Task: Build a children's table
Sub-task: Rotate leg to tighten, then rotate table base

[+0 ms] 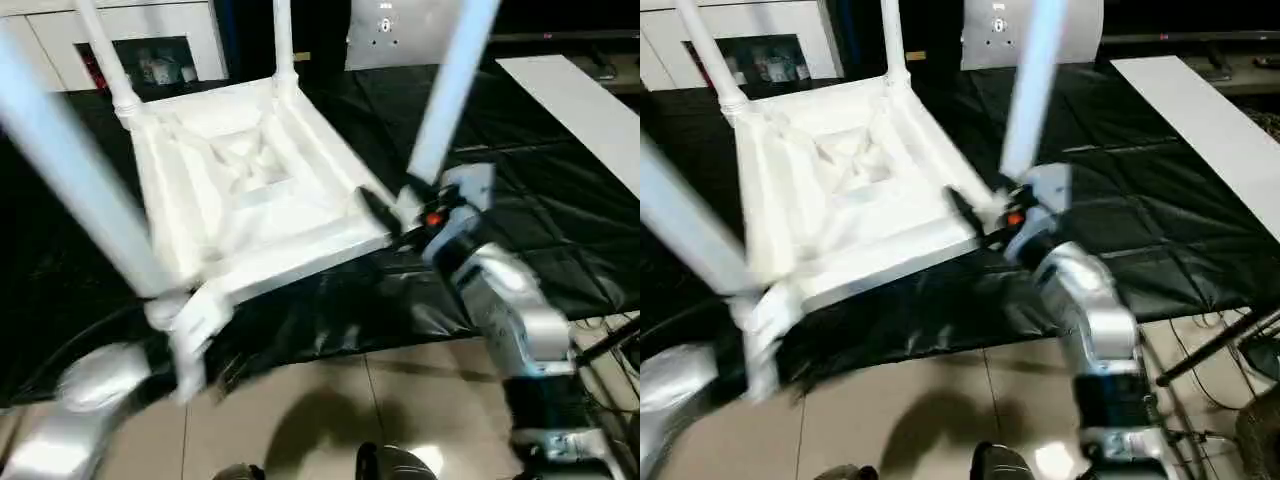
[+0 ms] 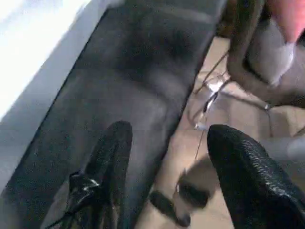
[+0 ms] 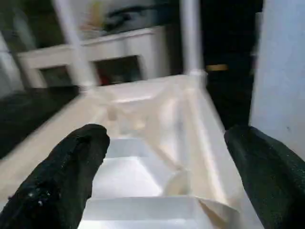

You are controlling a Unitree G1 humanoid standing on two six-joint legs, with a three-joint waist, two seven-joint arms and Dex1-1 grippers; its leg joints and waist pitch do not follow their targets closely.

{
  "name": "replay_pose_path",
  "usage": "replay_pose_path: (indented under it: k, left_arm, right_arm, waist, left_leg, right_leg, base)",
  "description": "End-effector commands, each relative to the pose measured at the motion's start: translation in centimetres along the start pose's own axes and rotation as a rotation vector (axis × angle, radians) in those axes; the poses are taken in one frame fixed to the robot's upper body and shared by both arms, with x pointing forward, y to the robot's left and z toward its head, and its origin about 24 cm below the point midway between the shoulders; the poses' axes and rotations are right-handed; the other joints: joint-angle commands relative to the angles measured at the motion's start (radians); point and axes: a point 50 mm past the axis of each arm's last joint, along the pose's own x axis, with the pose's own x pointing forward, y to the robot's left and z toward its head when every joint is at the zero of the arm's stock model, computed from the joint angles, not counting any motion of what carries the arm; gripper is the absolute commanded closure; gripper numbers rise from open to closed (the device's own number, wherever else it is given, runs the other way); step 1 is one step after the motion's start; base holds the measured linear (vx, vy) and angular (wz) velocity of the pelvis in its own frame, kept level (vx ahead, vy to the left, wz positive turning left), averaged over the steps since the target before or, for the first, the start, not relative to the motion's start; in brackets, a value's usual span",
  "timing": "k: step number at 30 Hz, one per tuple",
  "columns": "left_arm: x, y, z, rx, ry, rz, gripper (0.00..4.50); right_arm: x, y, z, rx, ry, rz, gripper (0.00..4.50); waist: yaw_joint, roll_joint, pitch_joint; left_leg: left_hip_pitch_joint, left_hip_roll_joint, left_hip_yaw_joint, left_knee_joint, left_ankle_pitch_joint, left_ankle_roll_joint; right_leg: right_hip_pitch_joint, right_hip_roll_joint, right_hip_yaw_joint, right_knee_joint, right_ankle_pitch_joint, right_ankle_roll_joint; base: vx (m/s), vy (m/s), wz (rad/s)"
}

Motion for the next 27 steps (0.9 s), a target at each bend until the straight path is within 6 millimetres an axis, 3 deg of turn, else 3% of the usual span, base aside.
replay_pose_path:
  k: [1,4,5,7,8,9,10,13,16,21,27]
  left_arm:
    - [-1.9,-0.3,0.5,-0.005,0.018,-0.018,1.27]
    - [-5.3,0.9,0.1,-0.024,0.103,0.039,1.0]
    - [-5.4,0.9,0.1,-0.024,0.106,0.042,0.87]
    - [-6.6,3.4,1.6,0.066,0.05,0.196,0.67]
    - [-6.6,3.7,1.8,0.072,0.038,0.21,0.67]
    - [-6.5,4.4,2.6,0.092,-0.011,0.251,0.58]
    - [-6.2,4.9,3.5,0.098,-0.064,0.26,0.43]
    - [-5.4,5.3,4.2,0.096,-0.113,0.233,0.19]
    - [-4.0,5.6,4.9,0.084,-0.165,0.197,0.03]
    - [-2.3,5.6,5.4,0.088,-0.219,0.128,0.03]
    - [1.6,3.6,6.7,0.067,-0.28,-0.068,0.03]
  right_arm:
    - [-0.9,-2.8,0.3,-0.042,0.0,-0.148,0.0]
    - [-1.6,-4.0,0.2,-0.084,0.02,-0.176,0.0]
    - [-1.6,-4.0,0.2,-0.085,0.021,-0.176,0.0]
    - [-2.2,-3.0,-0.7,-0.1,0.067,-0.088,0.0]
    - [-2.2,-2.9,-0.8,-0.1,0.074,-0.077,0.0]
    - [-2.5,-2.2,-1.5,-0.096,0.109,-0.023,0.0]
    - [-2.7,-1.3,-2.4,-0.099,0.154,0.038,0.0]
    - [-3.0,-0.4,-3.9,-0.098,0.228,0.071,0.0]
    - [-3.3,0.0,-5.9,-0.126,0.343,0.049,0.0]
    - [-3.0,0.5,-6.8,-0.154,0.39,0.049,0.0]
    - [-0.8,1.6,-7.8,-0.16,0.406,0.059,0.0]
  waist:
    - [-0.005,0.007,-0.053]
    - [0.001,0.0,-0.053]
    - [0.001,0.001,-0.054]
    - [0.005,-0.002,-0.055]
    - [0.006,0.001,-0.057]
    - [0.005,0.001,-0.058]
    - [0.006,-0.002,-0.065]
    - [0.003,-0.006,-0.07]
    - [0.0,-0.008,-0.069]
    - [0.007,-0.006,-0.066]
    - [0.004,-0.005,-0.066]
  left_leg:
    - [0.022,0.04,-0.009,-0.089,-0.299,0.022]
    - [0.02,0.033,-0.005,-0.087,-0.286,0.038]
    - [0.021,0.032,-0.004,-0.086,-0.281,0.043]
    - [0.021,0.031,-0.004,-0.085,-0.271,0.054]
    - [0.021,0.033,-0.005,-0.084,-0.263,0.054]
    - [0.016,0.032,-0.007,-0.085,-0.254,0.055]
    - [0.011,0.035,-0.008,-0.083,-0.217,0.057]
    - [0.006,0.034,-0.007,-0.079,-0.175,0.065]
    - [0.007,0.031,-0.003,-0.073,-0.181,0.063]
    - [0.011,0.032,-0.004,-0.073,-0.213,0.043]
    - [0.017,0.033,-0.006,-0.074,-0.257,0.026]
  right_leg:
    - [0.033,-0.044,0.059,-0.064,-0.434,-0.15]
    - [0.033,-0.038,0.065,-0.06,-0.427,-0.147]
    - [0.033,-0.037,0.066,-0.062,-0.423,-0.145]
    - [0.036,-0.038,0.067,-0.064,-0.424,-0.139]
    - [0.038,-0.039,0.068,-0.062,-0.406,-0.143]
    - [0.044,-0.038,0.066,-0.059,-0.391,-0.146]
    - [0.051,-0.04,0.068,-0.051,-0.337,-0.164]
    - [0.055,-0.041,0.069,-0.044,-0.286,-0.191]
    - [0.053,-0.044,0.071,-0.049,-0.351,-0.191]
    - [0.048,-0.042,0.071,-0.056,-0.407,-0.172]
    - [0.046,-0.042,0.07,-0.054,-0.426,-0.176]
  base:
    - [0.0,0.0,0.0]
    - [0.0,0.0,0.0]
    - [0.0,0.0,0.0]
    - [0.0,0.0,0.0]
    - [0.0,0.0,0.0]
    - [0.0,0.0,0.0]
    - [0.0,0.0,0.0]
    - [0.0,0.0,0.0]
    - [0.0,0.0,0.0]
    - [0.0,0.0,0.0]
    - [0.0,0.0,0.0]
